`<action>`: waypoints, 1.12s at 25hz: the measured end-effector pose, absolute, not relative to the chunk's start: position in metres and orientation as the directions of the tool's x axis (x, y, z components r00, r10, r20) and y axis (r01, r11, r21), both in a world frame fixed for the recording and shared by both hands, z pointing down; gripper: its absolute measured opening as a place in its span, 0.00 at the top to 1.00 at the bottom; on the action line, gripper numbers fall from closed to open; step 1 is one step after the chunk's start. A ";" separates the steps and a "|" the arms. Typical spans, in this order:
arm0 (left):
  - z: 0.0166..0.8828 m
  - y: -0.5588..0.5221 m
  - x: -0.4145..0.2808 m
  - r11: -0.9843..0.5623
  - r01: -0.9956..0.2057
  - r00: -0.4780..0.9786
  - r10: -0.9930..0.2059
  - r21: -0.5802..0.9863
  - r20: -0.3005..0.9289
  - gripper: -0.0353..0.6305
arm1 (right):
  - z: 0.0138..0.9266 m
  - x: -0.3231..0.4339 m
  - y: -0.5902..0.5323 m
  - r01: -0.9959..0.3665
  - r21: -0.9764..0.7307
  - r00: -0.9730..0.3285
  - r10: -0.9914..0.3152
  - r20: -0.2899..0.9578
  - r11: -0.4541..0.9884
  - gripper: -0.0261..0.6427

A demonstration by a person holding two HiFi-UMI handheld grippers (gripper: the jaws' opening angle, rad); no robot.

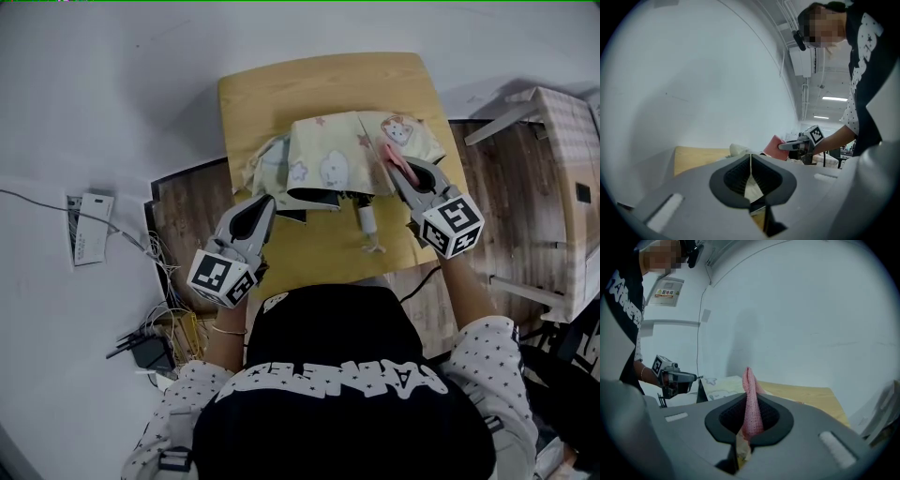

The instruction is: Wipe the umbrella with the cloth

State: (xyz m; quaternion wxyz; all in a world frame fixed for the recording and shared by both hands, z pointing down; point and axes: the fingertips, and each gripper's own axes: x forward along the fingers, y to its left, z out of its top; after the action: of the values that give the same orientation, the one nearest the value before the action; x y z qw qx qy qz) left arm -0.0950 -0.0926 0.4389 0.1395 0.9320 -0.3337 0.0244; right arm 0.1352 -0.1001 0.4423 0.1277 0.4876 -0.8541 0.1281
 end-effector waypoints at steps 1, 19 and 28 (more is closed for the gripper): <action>0.437 -0.093 -0.096 -0.740 -0.626 0.778 -0.613 0.246 0.136 0.93 | 0.438 0.131 -0.099 -0.866 -0.101 -0.494 -0.806 0.327 0.490 0.91; 0.395 -0.090 -0.076 -0.756 -0.610 0.787 -0.612 0.236 0.074 0.94 | 0.363 0.110 -0.074 -0.805 -0.107 -0.594 -0.790 0.152 0.584 0.91; 0.390 -0.077 -0.049 -0.771 -0.601 0.796 -0.600 0.212 0.079 0.94 | 0.364 0.127 -0.053 -0.794 -0.124 -0.607 -0.783 0.136 0.595 0.92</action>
State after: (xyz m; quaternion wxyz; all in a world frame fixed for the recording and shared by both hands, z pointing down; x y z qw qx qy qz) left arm -0.0492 -0.0765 0.3901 0.1138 0.9409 -0.3190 0.0036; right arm 0.1266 -0.0528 0.3638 0.0338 0.4418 -0.8923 0.0861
